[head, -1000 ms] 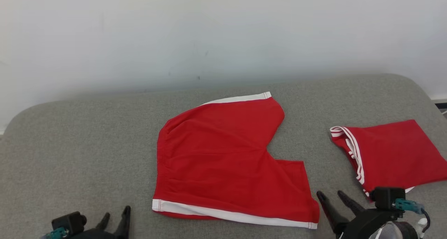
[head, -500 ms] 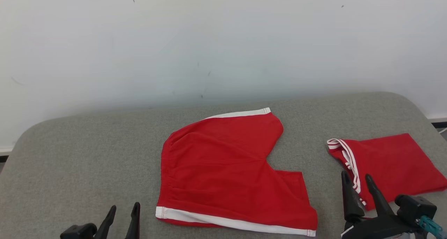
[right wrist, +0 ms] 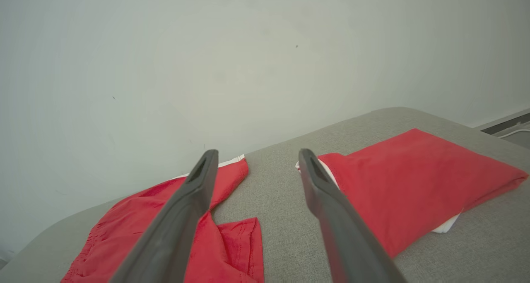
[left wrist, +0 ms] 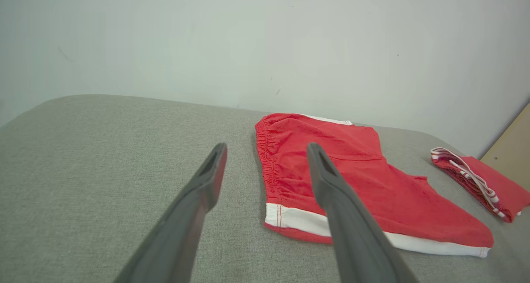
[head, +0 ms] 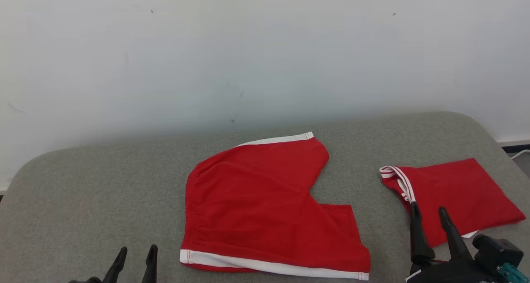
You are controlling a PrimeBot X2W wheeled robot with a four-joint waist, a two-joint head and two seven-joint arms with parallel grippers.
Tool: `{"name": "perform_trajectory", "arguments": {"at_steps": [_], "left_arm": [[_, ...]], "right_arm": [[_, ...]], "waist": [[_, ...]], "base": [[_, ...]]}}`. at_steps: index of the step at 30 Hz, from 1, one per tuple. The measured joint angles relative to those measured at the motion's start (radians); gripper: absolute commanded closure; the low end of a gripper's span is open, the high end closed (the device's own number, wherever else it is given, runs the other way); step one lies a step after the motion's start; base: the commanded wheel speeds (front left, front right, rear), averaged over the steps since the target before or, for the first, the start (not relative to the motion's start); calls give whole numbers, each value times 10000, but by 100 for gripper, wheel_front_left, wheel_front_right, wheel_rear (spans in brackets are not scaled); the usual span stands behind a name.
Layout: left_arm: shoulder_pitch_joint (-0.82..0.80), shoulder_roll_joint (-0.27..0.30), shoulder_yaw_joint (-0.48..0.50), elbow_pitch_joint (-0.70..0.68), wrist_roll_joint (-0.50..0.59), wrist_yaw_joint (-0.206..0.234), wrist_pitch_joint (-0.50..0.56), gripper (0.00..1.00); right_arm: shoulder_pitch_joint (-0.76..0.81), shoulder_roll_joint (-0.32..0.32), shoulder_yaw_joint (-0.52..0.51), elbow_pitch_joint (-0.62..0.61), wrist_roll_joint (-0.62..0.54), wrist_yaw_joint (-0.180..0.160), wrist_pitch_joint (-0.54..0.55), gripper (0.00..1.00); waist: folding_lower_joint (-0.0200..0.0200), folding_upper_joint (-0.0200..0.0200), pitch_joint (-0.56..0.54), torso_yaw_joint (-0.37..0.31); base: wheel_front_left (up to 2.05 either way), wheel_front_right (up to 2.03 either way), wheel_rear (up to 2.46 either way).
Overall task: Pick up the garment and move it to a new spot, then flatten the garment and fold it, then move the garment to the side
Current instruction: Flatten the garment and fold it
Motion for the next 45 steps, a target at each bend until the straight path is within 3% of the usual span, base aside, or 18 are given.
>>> {"name": "perform_trajectory", "arguments": {"at_steps": [6, 14, 22, 32, 41, 42, 43, 44, 45], "left_arm": [[137, 100, -144, -251, 31, -6, 0, 0], [-788, 353, -579, 1051, -148, -500, 1733, 0], [-2215, 67, -1083, 2621, -545, -1055, 3545, 0], [-3127, -40, -1108, 4119, -546, -1055, 4717, 0], [-3386, -121, -1141, 4874, -639, -1162, 5187, 0], [-3427, -138, -1143, 4920, -639, -1170, 5204, 16], [-3491, -148, -1152, 4966, -640, -1248, 5208, 62], [-3548, -161, -1168, 4980, -644, -1262, 5208, 91], [-3583, -186, -1197, 4995, -656, -1335, 5214, 100]], "right_arm": [[40, 65, 117, -54, -19, 0, -63, 0], [-97, 146, 408, -71, -96, 90, -88, 0], [-339, 148, 708, -40, -351, 267, -88, 0], [-525, 123, 815, 65, -412, 395, -88, 0], [-526, 94, 849, 176, -474, 439, -94, 0], [-527, 92, 855, 176, -485, 439, -96, 0], [-528, 86, 863, 184, -518, 439, -98, 0], [-529, 84, 874, 194, -525, 439, -98, 0], [-530, 82, 890, 221, -525, 441, -98, 0]], "waist": [[0, 0, 186, -84], [1, 0, 398, -304], [1, 1, 698, -624], [1, 2, 1015, -1192], [1, 2, 1097, -1243], [1, 2, 1101, -1238], [1, 2, 1107, -1232], [1, 1, 1111, -1225], [1, 2, 1114, -1216]], "base": [[0, 0, 0], [0, 0, 0], [0, 0, 0], [0, 0, 0], [0, 0, 0], [0, 0, 0], [0, 0, 0], [0, 0, 0], [0, 0, 0]]}}
